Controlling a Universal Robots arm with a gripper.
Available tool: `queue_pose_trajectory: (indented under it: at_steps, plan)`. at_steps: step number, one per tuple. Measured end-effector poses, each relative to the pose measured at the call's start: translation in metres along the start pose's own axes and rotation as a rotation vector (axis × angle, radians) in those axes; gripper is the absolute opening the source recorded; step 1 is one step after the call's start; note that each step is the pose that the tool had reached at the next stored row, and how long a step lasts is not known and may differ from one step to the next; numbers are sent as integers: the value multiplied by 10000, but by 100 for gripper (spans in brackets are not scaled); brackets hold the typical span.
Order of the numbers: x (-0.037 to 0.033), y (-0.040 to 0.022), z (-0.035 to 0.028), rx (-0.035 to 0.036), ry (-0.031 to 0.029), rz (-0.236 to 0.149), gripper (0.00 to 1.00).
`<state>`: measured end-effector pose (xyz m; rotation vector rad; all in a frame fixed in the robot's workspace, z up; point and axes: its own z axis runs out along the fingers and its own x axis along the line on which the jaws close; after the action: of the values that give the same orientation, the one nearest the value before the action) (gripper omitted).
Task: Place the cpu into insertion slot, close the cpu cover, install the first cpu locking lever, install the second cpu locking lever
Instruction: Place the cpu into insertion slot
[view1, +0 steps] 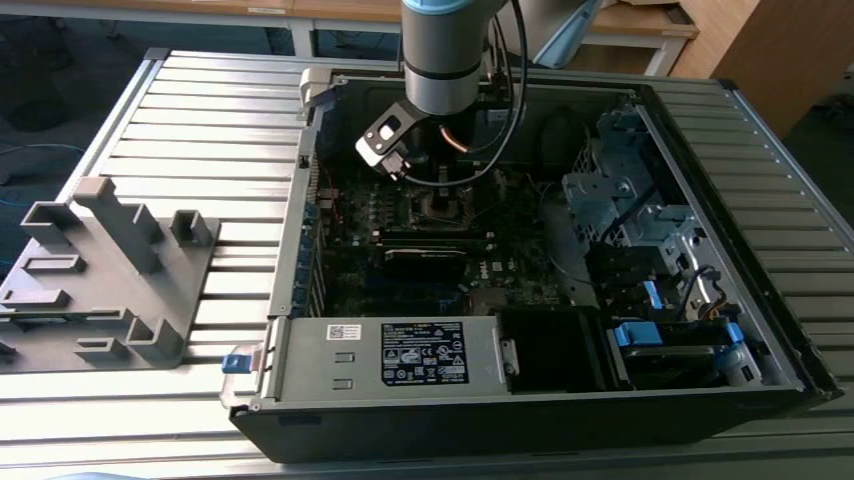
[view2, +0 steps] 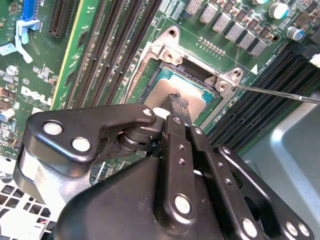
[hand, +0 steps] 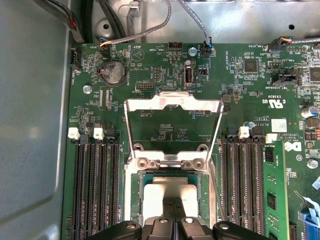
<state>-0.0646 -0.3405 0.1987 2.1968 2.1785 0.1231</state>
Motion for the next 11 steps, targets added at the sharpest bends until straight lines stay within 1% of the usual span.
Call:
queue_pose_trajectory:
  at_steps: [11]
  plan:
    - [0, -1, 11, -1, 2, 0, 11]
